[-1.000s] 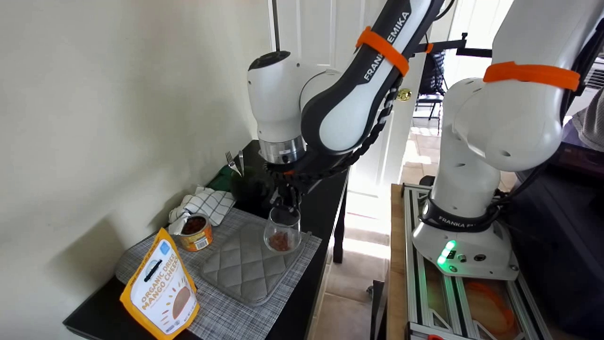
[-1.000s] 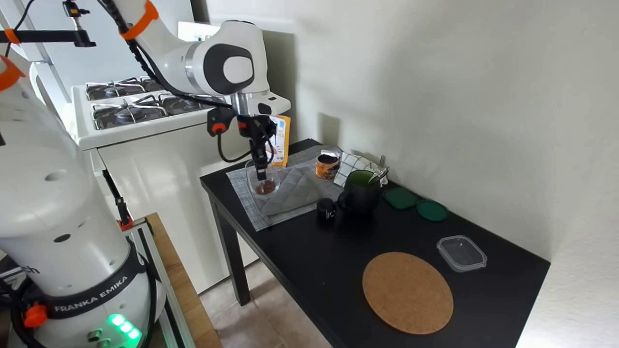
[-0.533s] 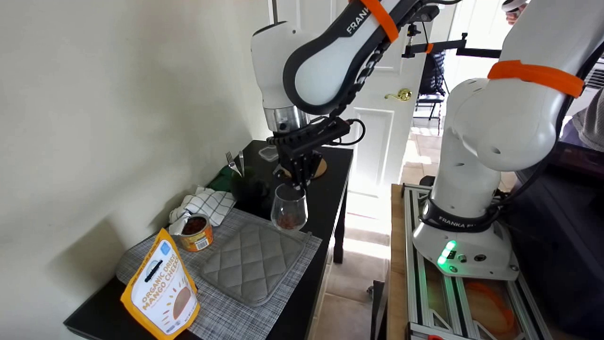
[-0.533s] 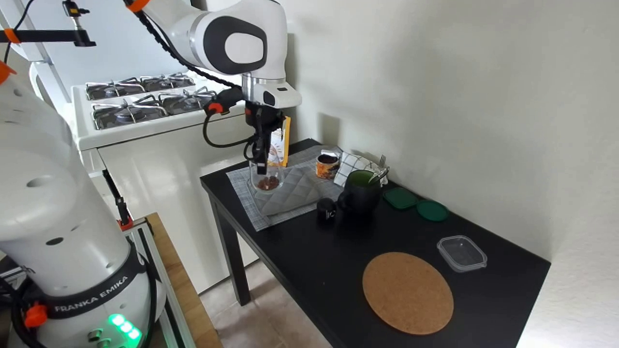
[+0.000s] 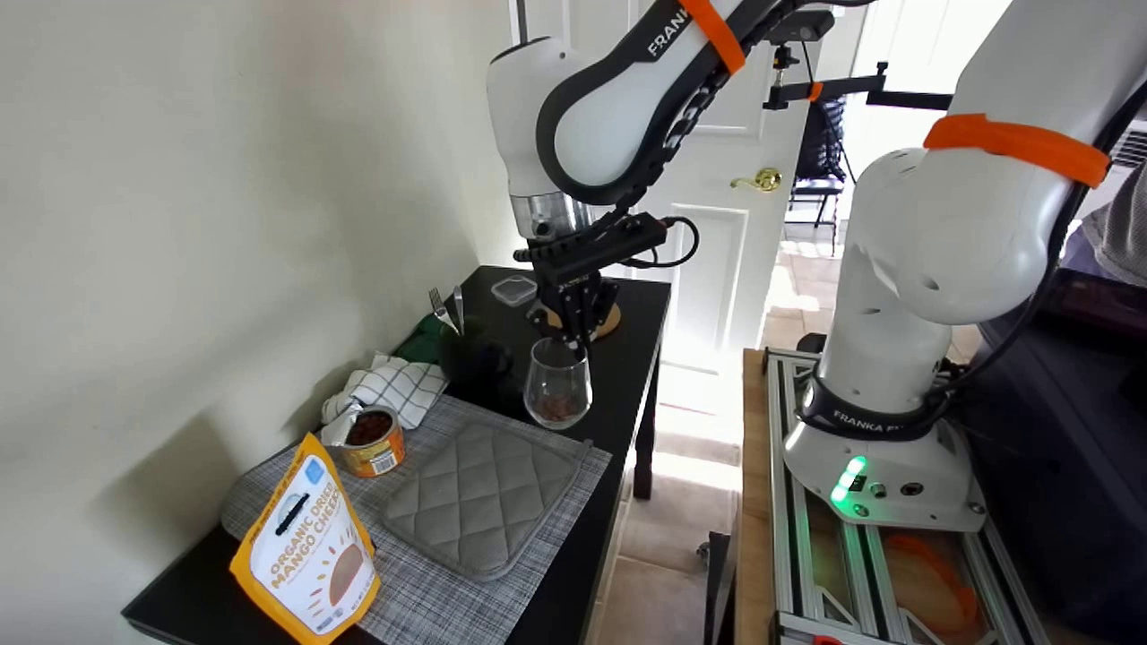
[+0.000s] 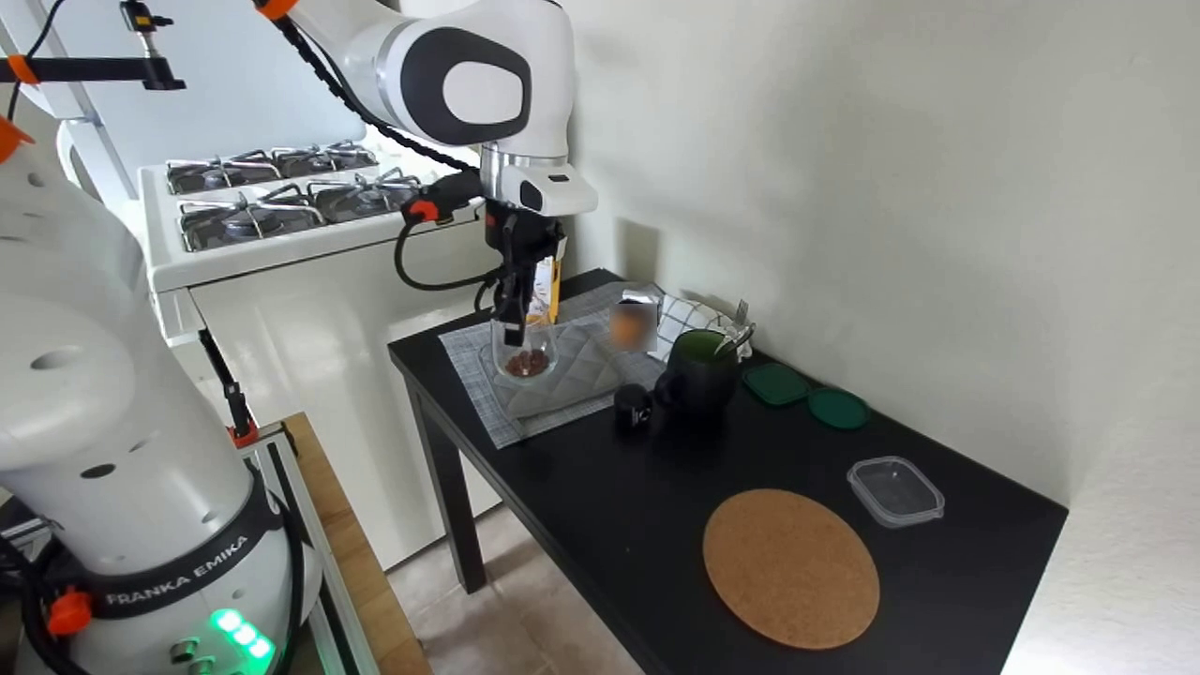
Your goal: Move the object from one end of the table to another
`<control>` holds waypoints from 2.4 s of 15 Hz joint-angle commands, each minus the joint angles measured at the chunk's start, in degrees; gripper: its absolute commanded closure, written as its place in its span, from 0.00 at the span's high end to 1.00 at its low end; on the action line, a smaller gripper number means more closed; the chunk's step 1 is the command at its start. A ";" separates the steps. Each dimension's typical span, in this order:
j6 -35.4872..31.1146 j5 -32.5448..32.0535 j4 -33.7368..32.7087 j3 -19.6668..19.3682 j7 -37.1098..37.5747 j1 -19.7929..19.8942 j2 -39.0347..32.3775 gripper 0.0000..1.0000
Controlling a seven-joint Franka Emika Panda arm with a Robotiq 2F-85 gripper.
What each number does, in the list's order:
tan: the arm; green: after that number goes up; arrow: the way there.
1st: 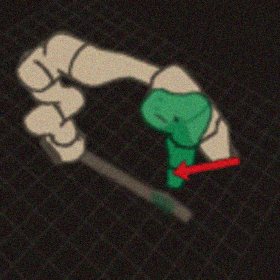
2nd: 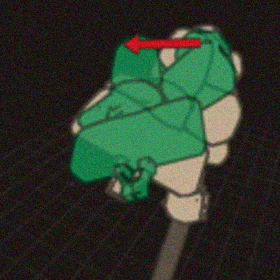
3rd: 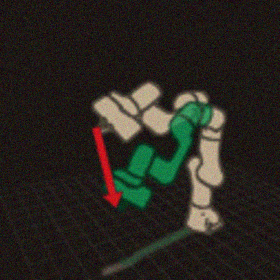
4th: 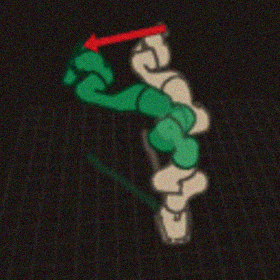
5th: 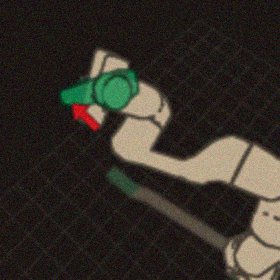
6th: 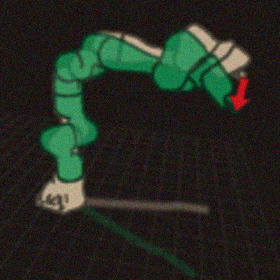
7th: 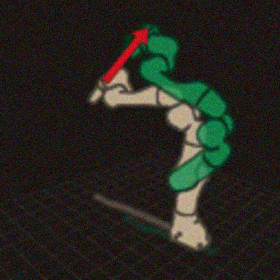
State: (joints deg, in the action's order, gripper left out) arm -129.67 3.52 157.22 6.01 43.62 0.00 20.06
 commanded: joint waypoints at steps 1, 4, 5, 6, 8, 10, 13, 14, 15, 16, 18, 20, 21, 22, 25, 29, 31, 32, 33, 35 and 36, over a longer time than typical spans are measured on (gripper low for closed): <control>6.99 -4.68 -0.03 -1.30 4.47 5.92 0.73 0.01; 12.05 -7.06 -0.03 -4.95 6.16 11.14 1.00 0.01; 12.67 -7.56 -0.04 -6.67 6.29 13.09 1.00 0.01; 12.64 -7.74 -0.05 -8.43 6.42 14.88 0.82 0.01; 11.29 -8.21 -0.03 -11.56 6.91 18.39 0.18 0.01; 9.88 -8.13 -0.03 -14.25 7.92 21.53 -0.44 0.01; 8.81 -9.00 -0.50 -16.39 12.14 25.47 -0.38 0.01; 8.42 -8.77 -1.29 -16.86 13.73 26.30 -0.82 0.01; 8.65 -8.53 -1.63 -17.18 12.94 26.15 -0.70 0.01; 9.55 -8.34 -0.75 -17.26 10.78 25.44 -0.20 0.05; 9.56 -8.34 -1.39 -17.63 11.46 25.84 -0.21 0.05; 9.56 -8.35 -1.46 -17.61 11.73 25.82 -0.22 0.05; 9.56 -8.35 -1.46 -17.62 11.75 25.82 -0.24 0.05; 9.56 -8.35 -1.46 -17.62 11.77 25.82 -0.28 0.05; 9.56 -8.35 -1.46 -17.63 11.80 25.81 -0.38 0.01; 4.32 -10.13 -6.38 -17.27 12.95 25.89 -4.75 0.01; 1.61 -8.68 -9.86 -17.67 12.41 25.06 -7.23 0.01; 0.20 -7.31 -12.04 -17.79 12.07 24.29 -8.95 0.01; -0.88 -6.55 -13.70 -17.72 12.08 23.69 -10.08 0.01; -1.55 -3.76 -18.01 -17.63 10.85 21.59 -12.94 0.01; -1.11 -2.33 -20.24 -17.68 10.11 20.61 -14.16 0.01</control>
State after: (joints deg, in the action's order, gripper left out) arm -130.65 -2.69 143.39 -11.11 55.07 23.72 10.64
